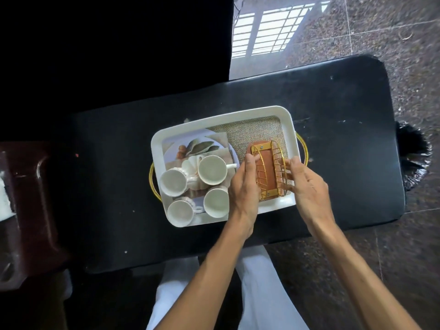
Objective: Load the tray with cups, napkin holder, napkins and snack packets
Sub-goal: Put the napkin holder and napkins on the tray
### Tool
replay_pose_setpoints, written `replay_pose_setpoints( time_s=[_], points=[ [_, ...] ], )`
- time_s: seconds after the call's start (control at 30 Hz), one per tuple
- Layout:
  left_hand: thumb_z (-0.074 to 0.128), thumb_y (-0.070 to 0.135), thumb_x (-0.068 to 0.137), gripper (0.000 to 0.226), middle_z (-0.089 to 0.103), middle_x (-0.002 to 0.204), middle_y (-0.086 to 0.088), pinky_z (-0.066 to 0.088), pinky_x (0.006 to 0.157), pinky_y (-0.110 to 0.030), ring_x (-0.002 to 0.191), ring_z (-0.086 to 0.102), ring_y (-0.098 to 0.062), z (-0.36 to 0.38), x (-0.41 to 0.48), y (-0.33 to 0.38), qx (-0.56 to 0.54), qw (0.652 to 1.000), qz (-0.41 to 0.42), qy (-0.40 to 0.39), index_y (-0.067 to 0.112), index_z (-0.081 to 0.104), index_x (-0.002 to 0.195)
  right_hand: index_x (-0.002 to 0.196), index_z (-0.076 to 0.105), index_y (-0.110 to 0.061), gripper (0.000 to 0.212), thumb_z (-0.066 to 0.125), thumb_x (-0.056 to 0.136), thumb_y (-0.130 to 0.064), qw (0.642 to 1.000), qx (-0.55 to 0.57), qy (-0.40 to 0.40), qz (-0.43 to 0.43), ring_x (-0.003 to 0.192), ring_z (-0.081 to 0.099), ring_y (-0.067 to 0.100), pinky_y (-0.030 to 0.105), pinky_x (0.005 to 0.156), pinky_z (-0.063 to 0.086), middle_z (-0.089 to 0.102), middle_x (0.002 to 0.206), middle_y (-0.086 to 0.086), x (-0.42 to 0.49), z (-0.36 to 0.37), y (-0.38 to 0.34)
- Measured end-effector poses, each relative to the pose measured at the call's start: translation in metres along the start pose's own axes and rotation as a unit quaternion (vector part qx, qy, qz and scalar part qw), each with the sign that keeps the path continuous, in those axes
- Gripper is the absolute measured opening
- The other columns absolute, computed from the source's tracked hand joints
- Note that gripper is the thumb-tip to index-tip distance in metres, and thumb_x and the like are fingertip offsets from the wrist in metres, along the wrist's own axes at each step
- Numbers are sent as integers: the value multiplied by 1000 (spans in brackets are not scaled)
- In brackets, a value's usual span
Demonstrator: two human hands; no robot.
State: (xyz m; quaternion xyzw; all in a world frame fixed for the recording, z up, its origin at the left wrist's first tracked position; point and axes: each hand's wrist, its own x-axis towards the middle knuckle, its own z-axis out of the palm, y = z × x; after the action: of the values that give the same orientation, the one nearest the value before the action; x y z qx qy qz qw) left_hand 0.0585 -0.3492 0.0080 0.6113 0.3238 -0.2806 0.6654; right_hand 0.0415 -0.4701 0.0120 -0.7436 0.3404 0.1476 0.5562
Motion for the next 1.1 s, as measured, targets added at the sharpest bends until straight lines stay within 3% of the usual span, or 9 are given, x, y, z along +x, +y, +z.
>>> replay_pose_setpoints(
  time_s=[0.27,0.43,0.53,0.67,0.8,0.9,0.97,1.03,1.1],
  points=[
    [39,77,86,53,75,116,12,56,103,-48,114,69,-9,3,8,-7,35,999,-7,21,42,71,110,99,66,-12,61,40,96,-66,1000,-10,-7,2,96,68,31,54,88,55,72,98,12,3,-1,14],
    [42,81,84,52,76,109,0,58,96,-55,108,72,-21,2,6,-14,35,999,7,27,40,70,101,85,72,-55,35,40,99,-59,1000,-10,-10,1,95,71,12,45,90,57,75,97,-6,1,-2,15],
    [43,80,85,41,76,107,-7,57,93,-60,106,71,-29,2,6,-16,50,998,20,28,47,66,86,84,72,-49,38,38,99,-60,1000,-28,-8,-6,93,71,17,47,88,57,74,97,0,1,-1,14],
    [42,81,84,39,76,107,-6,57,95,-59,107,71,-27,-1,9,-16,53,998,25,23,51,67,85,89,70,-36,43,37,100,-60,998,-58,-13,-30,93,70,23,48,88,56,73,96,5,0,0,17],
    [35,80,83,36,72,100,10,56,100,-53,107,69,-17,-6,3,-9,59,997,32,28,58,63,79,96,69,-46,34,38,101,-57,993,-104,2,-56,97,66,6,30,86,55,72,101,-7,-1,-2,18],
    [38,68,95,29,71,98,24,54,103,-49,107,67,-5,-17,-2,-2,46,997,47,29,61,65,86,114,68,-25,40,40,102,-50,977,-187,51,-92,99,60,1,5,77,40,67,111,-5,-6,-4,10],
    [43,53,102,26,72,96,28,54,104,-47,103,66,1,-28,-9,6,36,996,70,29,54,68,95,119,66,-17,38,43,103,-42,967,-207,74,-128,108,58,15,12,78,40,63,115,-3,-12,-3,0],
    [52,43,101,23,74,108,16,55,103,-44,109,68,-5,-46,-18,15,34,992,115,50,34,72,110,121,64,-16,33,47,103,-38,958,-210,80,-177,111,56,20,26,85,45,60,116,-2,-20,10,-15],
    [58,32,101,25,74,117,6,55,103,-38,114,68,-9,-72,-23,25,32,984,159,79,19,71,118,122,62,-15,34,49,102,-38,947,-222,62,-224,109,54,17,31,91,46,60,117,2,-27,30,-31]
  ],
)
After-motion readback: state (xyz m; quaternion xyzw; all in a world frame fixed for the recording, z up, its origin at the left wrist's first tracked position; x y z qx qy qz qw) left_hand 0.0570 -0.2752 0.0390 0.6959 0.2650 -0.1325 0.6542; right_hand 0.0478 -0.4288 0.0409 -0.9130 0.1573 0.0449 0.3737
